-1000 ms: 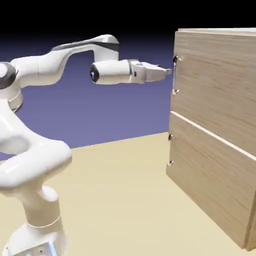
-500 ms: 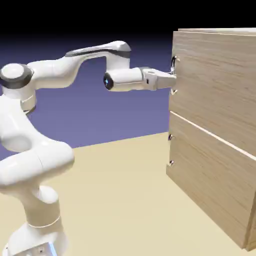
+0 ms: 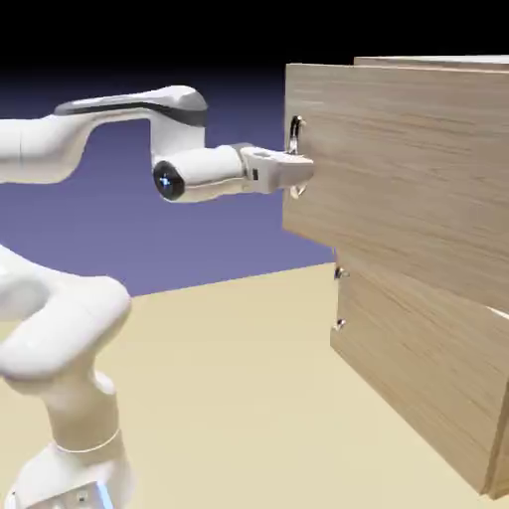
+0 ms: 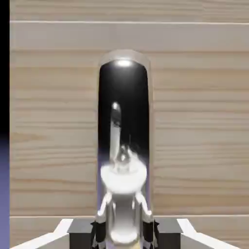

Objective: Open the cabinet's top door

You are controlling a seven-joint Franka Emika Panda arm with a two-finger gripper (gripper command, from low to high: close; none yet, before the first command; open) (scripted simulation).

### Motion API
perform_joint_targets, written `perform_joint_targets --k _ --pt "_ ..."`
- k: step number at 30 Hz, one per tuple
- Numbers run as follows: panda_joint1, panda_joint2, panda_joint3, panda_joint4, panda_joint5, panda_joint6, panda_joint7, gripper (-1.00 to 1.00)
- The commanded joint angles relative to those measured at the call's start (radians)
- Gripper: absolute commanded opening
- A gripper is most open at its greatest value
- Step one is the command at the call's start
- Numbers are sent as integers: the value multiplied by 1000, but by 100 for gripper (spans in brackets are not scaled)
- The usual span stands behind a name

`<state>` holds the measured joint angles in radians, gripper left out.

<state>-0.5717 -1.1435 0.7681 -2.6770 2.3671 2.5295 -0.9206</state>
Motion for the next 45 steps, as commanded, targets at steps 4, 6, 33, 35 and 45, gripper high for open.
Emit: perform_joint_targets --k 4,6,33,35,45 --pt "104 -67 -145 -113 -135 -88 28 -100" --pt "143 -104 -218 -160 -209 -132 44 -100" --pt "152 -206 -1196 -248 -1209 -776 112 -100" --pt "162 -170 -1269 -213 -1275 -831 100 -100" --pt "356 47 -1631 73 -1559 -1129 38 -100"
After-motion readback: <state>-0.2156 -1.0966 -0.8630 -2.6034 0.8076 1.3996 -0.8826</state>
